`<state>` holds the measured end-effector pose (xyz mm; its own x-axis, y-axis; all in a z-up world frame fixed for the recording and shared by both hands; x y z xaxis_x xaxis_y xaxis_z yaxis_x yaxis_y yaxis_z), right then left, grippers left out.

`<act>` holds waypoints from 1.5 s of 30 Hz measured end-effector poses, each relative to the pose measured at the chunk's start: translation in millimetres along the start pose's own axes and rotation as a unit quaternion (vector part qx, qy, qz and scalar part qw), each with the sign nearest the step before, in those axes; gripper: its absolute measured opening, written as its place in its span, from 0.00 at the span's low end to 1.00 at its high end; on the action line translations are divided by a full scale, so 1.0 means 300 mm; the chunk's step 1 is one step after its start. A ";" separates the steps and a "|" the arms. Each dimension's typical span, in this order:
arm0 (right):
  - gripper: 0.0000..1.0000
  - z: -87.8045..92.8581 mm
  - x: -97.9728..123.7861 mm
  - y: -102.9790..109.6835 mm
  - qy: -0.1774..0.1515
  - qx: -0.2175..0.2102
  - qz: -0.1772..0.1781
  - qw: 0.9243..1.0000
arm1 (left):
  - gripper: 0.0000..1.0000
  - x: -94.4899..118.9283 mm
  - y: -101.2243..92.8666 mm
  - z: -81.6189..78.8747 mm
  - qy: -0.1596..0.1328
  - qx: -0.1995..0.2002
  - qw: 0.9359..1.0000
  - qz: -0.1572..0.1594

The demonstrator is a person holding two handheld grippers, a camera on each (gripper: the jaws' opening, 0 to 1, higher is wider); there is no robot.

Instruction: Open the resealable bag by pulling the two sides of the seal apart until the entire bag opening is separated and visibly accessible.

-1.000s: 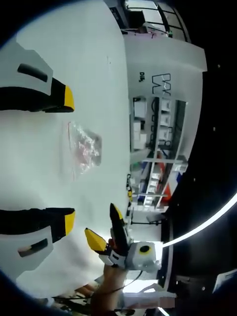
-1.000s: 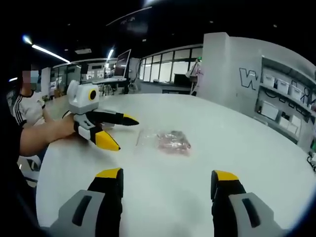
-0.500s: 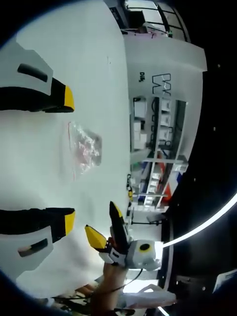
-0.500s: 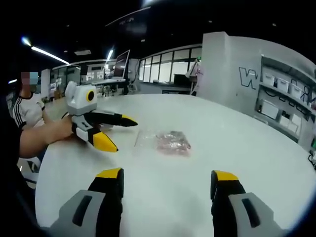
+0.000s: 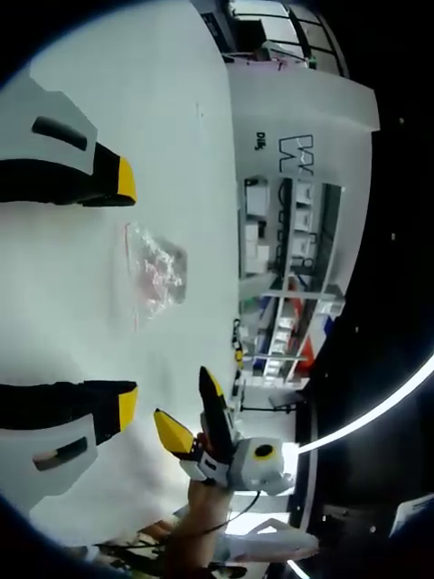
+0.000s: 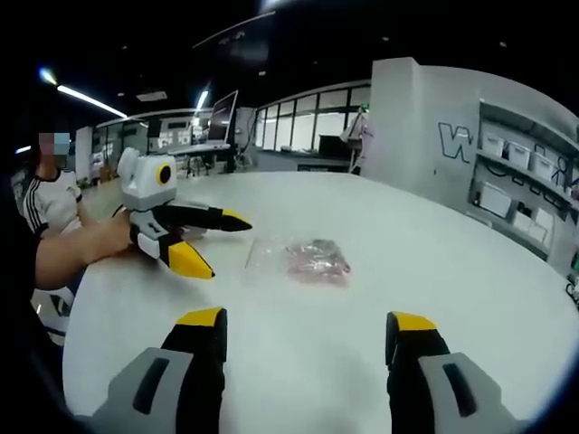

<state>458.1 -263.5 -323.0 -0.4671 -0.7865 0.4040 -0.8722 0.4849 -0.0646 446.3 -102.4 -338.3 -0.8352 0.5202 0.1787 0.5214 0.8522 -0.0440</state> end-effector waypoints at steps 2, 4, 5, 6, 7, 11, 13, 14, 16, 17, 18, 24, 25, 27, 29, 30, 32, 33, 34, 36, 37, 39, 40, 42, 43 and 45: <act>0.72 -0.001 -0.002 0.002 -0.001 -0.001 -0.001 1.000 | 0.78 0.001 -0.002 0.000 0.000 0.001 1.000 0.001; 0.72 -0.002 -0.005 0.002 -0.001 -0.001 -0.001 1.000 | 0.78 0.001 -0.002 0.000 0.000 0.000 1.000 0.000; 0.72 -0.002 -0.007 0.003 0.000 0.000 -0.002 1.000 | 0.78 0.001 -0.003 0.000 -0.001 0.000 1.000 0.001; 0.72 -0.002 -0.009 0.003 -0.001 0.000 -0.002 1.000 | 0.78 0.001 -0.003 0.001 0.000 0.000 1.000 0.000; 0.71 -0.002 -0.011 0.004 0.000 0.000 -0.002 1.000 | 0.78 0.001 -0.003 0.001 0.000 0.000 1.000 0.000; 0.71 -0.003 -0.015 0.004 -0.001 0.000 -0.003 1.000 | 0.78 0.001 -0.003 0.001 0.000 0.000 1.000 0.000; 0.71 -0.002 -0.018 0.005 0.001 0.002 -0.004 1.000 | 0.78 0.000 -0.004 0.002 0.000 0.000 1.000 0.000; 0.71 -0.003 -0.018 0.004 0.000 0.002 -0.003 1.000 | 0.78 0.001 -0.004 0.002 0.000 0.000 1.000 0.000; 0.71 -0.004 -0.021 0.005 0.000 0.001 -0.004 1.000 | 0.78 0.000 -0.003 0.002 0.000 0.000 1.000 0.000; 0.71 -0.003 -0.022 0.004 0.001 0.002 -0.003 1.000 | 0.78 0.000 -0.003 0.002 0.001 0.000 1.000 0.000; 0.71 -0.003 -0.022 0.003 0.002 0.003 -0.004 1.000 | 0.77 0.000 -0.004 0.002 0.000 0.000 1.000 0.001; 0.71 -0.007 -0.027 -0.002 0.000 0.000 -0.002 1.000 | 0.77 0.000 -0.002 0.002 0.001 0.000 1.000 0.001; 0.71 -0.008 -0.028 -0.003 0.000 0.000 -0.002 1.000 | 0.77 -0.001 -0.003 0.002 0.001 0.000 1.000 0.001; 0.71 -0.013 -0.029 -0.006 -0.003 0.000 -0.001 1.000 | 0.77 0.000 -0.002 0.001 0.000 0.001 1.000 0.001; 0.70 -0.014 -0.031 -0.007 -0.003 0.000 0.000 1.000 | 0.77 -0.001 -0.001 0.002 0.001 0.001 1.000 0.001; 0.70 -0.014 -0.032 -0.005 -0.003 0.001 -0.002 1.000 | 0.77 -0.001 -0.001 0.002 0.001 0.000 1.000 0.000; 0.70 -0.015 -0.035 -0.005 -0.003 0.000 -0.002 1.000 | 0.77 -0.001 -0.001 0.000 0.000 0.001 1.000 0.001; 0.70 -0.015 -0.037 -0.005 -0.002 0.001 -0.002 1.000 | 0.77 -0.001 -0.001 0.001 0.001 0.000 1.000 0.001; 0.70 -0.016 -0.038 -0.005 -0.004 0.000 -0.002 1.000 | 0.77 0.000 -0.001 0.001 0.001 0.001 1.000 0.001; 0.69 -0.016 -0.040 -0.007 -0.002 0.001 -0.001 1.000 | 0.77 0.000 -0.002 0.001 0.001 0.001 1.000 0.001; 0.69 -0.016 -0.042 -0.007 -0.003 0.000 -0.001 1.000 | 0.77 -0.001 0.000 0.002 0.002 0.001 1.000 0.000; 0.69 -0.014 -0.045 -0.010 -0.002 -0.001 0.000 1.000 | 0.77 0.000 0.000 0.001 0.000 0.002 1.000 0.000; 0.69 -0.013 -0.046 -0.010 -0.002 -0.002 0.000 1.000 | 0.77 0.000 0.001 0.001 0.001 0.001 1.000 0.000; 0.69 -0.011 -0.050 -0.012 -0.001 -0.003 -0.002 1.000 | 0.77 0.000 -0.001 0.001 0.001 0.001 1.000 0.001; 0.69 -0.011 -0.052 -0.012 -0.001 -0.003 -0.001 1.000 | 0.77 0.000 0.000 0.000 0.000 0.001 1.000 0.001; 0.69 -0.014 -0.054 -0.011 -0.004 -0.004 -0.002 1.000 | 0.77 0.000 0.000 0.001 0.001 0.001 1.000 0.001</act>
<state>469.2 -250.6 -325.5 -0.4643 -0.7918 0.3969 -0.8732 0.4841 -0.0557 446.3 -102.5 -338.6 -0.8341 0.5211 0.1808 0.5219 0.8517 -0.0471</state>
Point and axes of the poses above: the point that each gripper's makers call its tool centre point, and the gripper's own axes: x roughly backward along the fingers, y roughly to its left, z roughly out of its underside, the point moved 3 cm from there along x, roughly backward along the fingers, and after that the axes turned 2 degrees about -x, right-handed, at the moved point
